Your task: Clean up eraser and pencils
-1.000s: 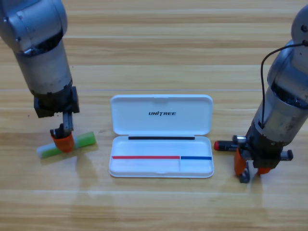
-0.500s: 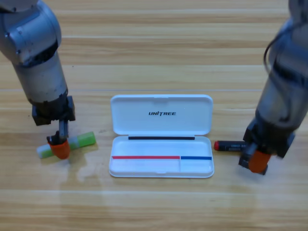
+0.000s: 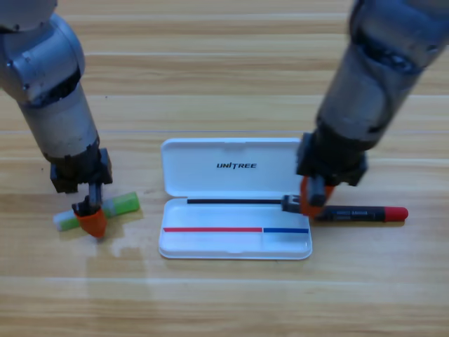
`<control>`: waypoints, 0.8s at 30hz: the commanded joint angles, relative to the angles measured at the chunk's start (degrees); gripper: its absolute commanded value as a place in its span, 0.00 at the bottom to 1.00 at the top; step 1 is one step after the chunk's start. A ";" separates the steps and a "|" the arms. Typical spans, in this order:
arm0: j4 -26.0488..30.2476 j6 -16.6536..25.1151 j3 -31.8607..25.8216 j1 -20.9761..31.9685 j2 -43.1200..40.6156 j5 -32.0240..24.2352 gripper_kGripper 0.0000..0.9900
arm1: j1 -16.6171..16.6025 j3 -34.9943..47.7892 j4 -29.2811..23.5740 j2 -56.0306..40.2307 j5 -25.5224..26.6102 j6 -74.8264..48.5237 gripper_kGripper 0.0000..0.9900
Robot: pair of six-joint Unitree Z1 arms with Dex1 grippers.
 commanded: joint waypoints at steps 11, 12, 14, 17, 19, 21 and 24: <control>-2.12 -1.20 1.79 1.17 4.29 -1.40 0.81 | 2.64 -2.03 0.52 10.45 -0.41 -1.25 0.00; -2.21 -1.29 1.87 1.17 4.29 -1.40 0.81 | 2.56 -2.03 0.52 10.62 -0.49 -1.16 0.00; -2.74 -1.38 2.49 1.17 4.47 -1.40 0.80 | 2.56 -2.21 0.52 10.97 -0.67 -1.25 0.00; -3.61 -1.29 3.37 1.17 4.90 -1.05 0.75 | 2.29 -2.56 0.26 11.59 -1.46 -1.16 0.00; -4.05 -0.50 3.72 1.17 5.17 -1.05 0.63 | 2.12 -2.82 0.17 12.03 -1.90 -1.16 0.00; -4.58 0.12 4.07 1.17 5.17 -1.05 0.51 | 1.77 -2.82 -0.09 12.21 -2.16 -1.16 0.00; -5.20 0.65 4.33 1.17 4.82 -1.05 0.33 | 1.50 -2.82 -0.36 12.12 -2.78 -1.16 0.00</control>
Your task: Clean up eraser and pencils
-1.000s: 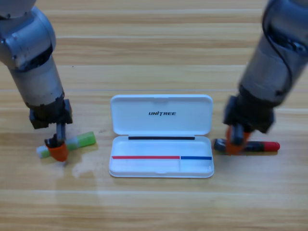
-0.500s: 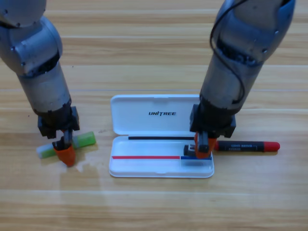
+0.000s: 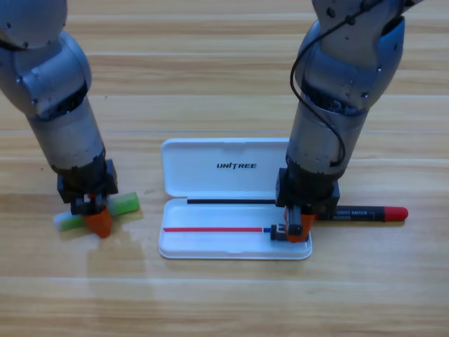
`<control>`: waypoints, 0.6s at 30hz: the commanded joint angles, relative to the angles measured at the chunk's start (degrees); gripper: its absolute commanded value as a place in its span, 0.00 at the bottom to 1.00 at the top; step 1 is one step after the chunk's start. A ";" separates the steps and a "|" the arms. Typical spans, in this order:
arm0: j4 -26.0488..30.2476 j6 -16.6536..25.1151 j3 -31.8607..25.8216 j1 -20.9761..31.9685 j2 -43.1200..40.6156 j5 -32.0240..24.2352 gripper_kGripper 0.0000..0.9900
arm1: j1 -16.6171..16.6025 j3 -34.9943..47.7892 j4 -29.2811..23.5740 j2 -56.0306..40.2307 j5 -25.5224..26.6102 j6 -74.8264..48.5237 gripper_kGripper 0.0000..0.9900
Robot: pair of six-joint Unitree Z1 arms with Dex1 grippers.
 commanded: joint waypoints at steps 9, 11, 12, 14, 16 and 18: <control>-1.64 1.65 2.54 1.14 -2.68 2.64 0.00 | -0.20 -0.57 -0.44 4.11 -1.75 -0.43 0.50; -0.93 1.83 2.28 1.14 -5.40 3.51 0.00 | -0.20 -0.30 -0.44 4.11 -1.66 -0.34 0.59; 0.12 2.09 1.67 1.05 -6.55 4.04 0.00 | -0.20 -0.30 -0.44 3.93 -1.39 -0.34 0.60; 2.41 2.09 0.00 1.05 -8.22 4.92 0.00 | -0.20 -0.30 -0.44 3.75 -0.87 -0.34 0.71; 4.78 2.09 -1.59 0.96 -9.27 5.89 0.00 | -0.20 -0.39 -0.44 3.14 -0.96 -0.25 0.79; 6.19 2.01 -2.64 0.17 -10.24 6.15 0.00 | -0.20 -0.13 -0.44 1.47 -1.04 -0.25 0.83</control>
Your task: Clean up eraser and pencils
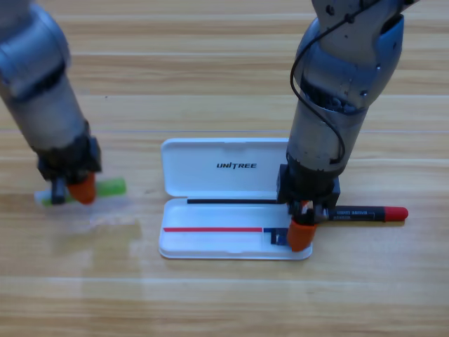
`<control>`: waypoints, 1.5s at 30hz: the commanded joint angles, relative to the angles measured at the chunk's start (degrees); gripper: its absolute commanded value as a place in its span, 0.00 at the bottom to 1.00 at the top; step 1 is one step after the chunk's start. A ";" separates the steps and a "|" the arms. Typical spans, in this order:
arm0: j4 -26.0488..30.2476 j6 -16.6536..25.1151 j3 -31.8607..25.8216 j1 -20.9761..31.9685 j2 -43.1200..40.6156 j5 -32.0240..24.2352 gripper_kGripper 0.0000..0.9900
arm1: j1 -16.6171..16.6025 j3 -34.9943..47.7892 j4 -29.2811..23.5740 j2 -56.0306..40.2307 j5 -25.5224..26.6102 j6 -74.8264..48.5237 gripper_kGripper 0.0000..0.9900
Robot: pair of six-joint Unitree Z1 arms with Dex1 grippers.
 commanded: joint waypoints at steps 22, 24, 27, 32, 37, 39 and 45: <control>8.81 -5.36 -13.90 -18.46 2.89 -1.71 0.00 | -13.20 11.14 -0.17 -7.76 -3.66 -10.88 0.99; 8.81 -5.80 -14.86 -19.17 4.91 -2.06 0.00 | -13.81 8.67 -0.17 -4.77 -3.66 -12.12 0.99; 8.81 -6.15 -16.09 -19.96 7.90 -2.76 0.00 | -13.99 6.13 -0.26 -1.61 -3.66 -13.87 0.94; 8.72 -6.32 -17.67 -21.10 11.67 -3.90 0.00 | -13.99 4.19 -0.26 1.47 -3.39 -15.63 0.90; 8.72 -6.59 -19.08 -21.98 13.17 -4.08 0.00 | -13.99 3.49 -0.26 3.32 -3.13 -16.77 0.84; 8.72 -6.76 -19.61 -22.15 13.70 -4.08 0.00 | -13.99 3.49 -0.26 3.58 -3.13 -17.04 0.83; 8.81 -7.20 -20.75 -22.77 15.01 -4.17 0.00 | -13.99 3.93 -0.26 4.28 -2.69 -18.27 0.70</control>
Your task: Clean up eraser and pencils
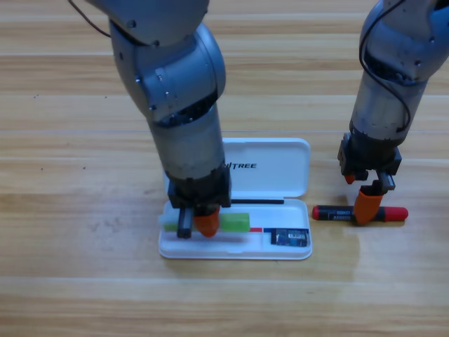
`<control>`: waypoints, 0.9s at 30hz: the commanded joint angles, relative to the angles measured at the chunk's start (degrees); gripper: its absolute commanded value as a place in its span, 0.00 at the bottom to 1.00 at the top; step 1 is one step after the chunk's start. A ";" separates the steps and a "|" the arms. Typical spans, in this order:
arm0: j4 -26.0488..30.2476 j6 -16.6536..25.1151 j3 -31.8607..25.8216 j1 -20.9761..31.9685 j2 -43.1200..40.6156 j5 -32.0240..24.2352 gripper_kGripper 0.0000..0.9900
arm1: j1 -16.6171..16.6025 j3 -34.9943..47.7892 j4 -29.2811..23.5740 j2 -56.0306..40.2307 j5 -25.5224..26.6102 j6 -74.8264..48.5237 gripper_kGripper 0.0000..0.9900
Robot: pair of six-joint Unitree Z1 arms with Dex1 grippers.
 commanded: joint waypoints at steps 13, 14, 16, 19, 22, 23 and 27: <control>0.49 -1.05 -1.58 -2.49 5.47 -0.97 0.00 | -1.59 2.78 -0.19 5.45 1.30 -3.19 0.00; 0.49 -1.05 -1.58 -2.49 5.47 -0.89 0.00 | -1.50 2.96 -0.19 5.45 1.48 -3.19 0.00; 0.49 -1.13 -1.58 -2.49 5.47 -0.80 0.00 | -1.59 3.31 -0.19 5.45 1.65 -3.19 0.00; 0.40 -1.40 -1.67 -2.49 5.47 -0.18 0.00 | -1.50 3.75 -0.19 5.01 1.74 -3.19 0.00; 0.49 -1.31 -1.67 -2.49 5.56 0.17 0.00 | -1.50 3.92 -0.19 3.78 2.36 -3.01 0.00; 0.49 -1.31 -1.76 -2.49 5.56 0.17 0.00 | -1.50 4.01 -0.10 2.99 2.36 -2.92 0.00; 0.49 -1.22 -1.76 -2.49 5.65 0.26 0.00 | -0.97 3.75 2.63 -2.11 2.18 -0.02 0.00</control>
